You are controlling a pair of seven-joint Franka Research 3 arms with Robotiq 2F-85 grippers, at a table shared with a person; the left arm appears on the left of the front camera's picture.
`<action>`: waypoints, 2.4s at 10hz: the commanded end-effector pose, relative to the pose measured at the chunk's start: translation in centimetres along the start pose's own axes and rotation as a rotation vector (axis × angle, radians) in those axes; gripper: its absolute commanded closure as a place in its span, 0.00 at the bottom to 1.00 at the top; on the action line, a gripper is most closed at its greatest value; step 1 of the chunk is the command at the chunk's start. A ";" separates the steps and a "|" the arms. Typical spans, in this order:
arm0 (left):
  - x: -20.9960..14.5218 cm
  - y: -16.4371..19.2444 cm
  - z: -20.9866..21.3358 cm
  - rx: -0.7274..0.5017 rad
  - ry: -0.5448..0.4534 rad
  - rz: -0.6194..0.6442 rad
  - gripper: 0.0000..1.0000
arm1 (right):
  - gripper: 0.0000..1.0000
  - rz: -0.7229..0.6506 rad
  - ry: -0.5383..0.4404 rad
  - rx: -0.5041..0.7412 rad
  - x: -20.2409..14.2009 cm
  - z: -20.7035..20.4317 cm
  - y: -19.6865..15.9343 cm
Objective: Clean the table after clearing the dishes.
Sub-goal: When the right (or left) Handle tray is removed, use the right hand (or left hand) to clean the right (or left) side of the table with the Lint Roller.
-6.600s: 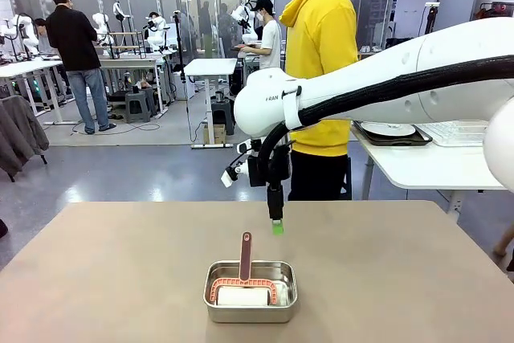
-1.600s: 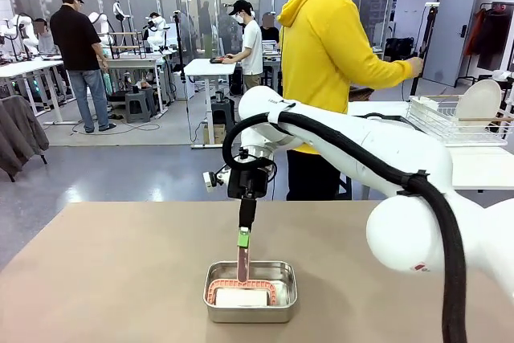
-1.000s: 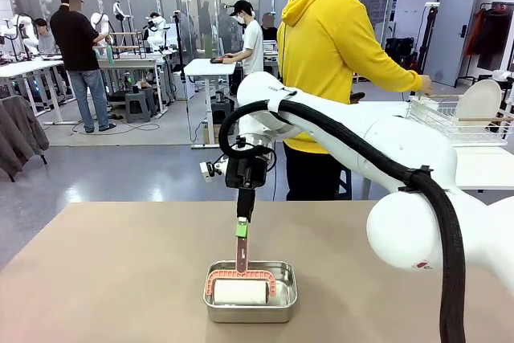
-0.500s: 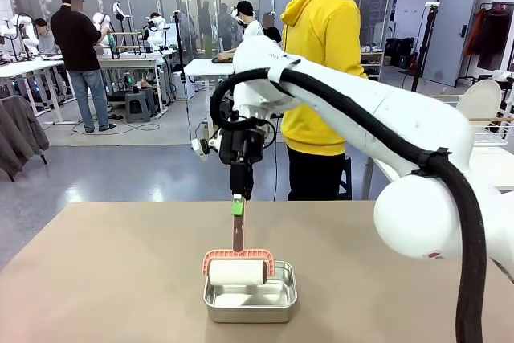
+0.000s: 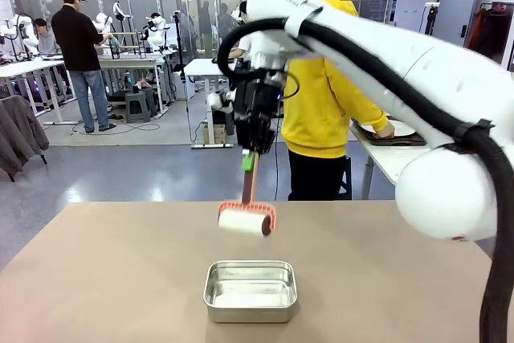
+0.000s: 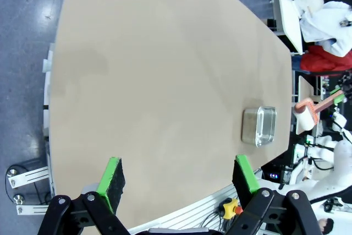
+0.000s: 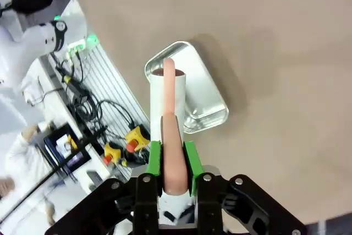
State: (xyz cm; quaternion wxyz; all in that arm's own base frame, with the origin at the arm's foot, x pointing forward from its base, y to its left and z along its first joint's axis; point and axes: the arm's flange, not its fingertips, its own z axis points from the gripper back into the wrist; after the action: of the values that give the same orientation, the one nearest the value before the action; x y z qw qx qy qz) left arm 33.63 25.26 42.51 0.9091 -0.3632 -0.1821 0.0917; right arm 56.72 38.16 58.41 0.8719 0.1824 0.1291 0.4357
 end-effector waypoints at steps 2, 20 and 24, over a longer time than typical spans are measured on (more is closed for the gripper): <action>-0.1 -0.1 0.3 -0.008 -0.002 -0.001 0.00 | 0.90 -0.312 -0.212 -0.086 -14.8 -2.6 3.4; -0.1 -0.1 0.3 -0.008 -0.002 -0.001 0.00 | 0.90 -0.812 -0.054 -0.136 -25.6 -12.9 -2.1; -0.1 -0.1 0.3 -0.008 -0.002 -0.001 0.00 | 0.90 -0.826 -0.049 -0.159 -24.0 -11.0 -3.1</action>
State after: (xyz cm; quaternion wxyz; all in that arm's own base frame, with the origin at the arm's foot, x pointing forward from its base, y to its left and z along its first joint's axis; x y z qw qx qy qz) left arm 33.64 25.25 42.53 0.9090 -0.3635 -0.1824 0.0913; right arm 38.41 18.08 48.44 0.9887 0.0759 0.1132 0.0629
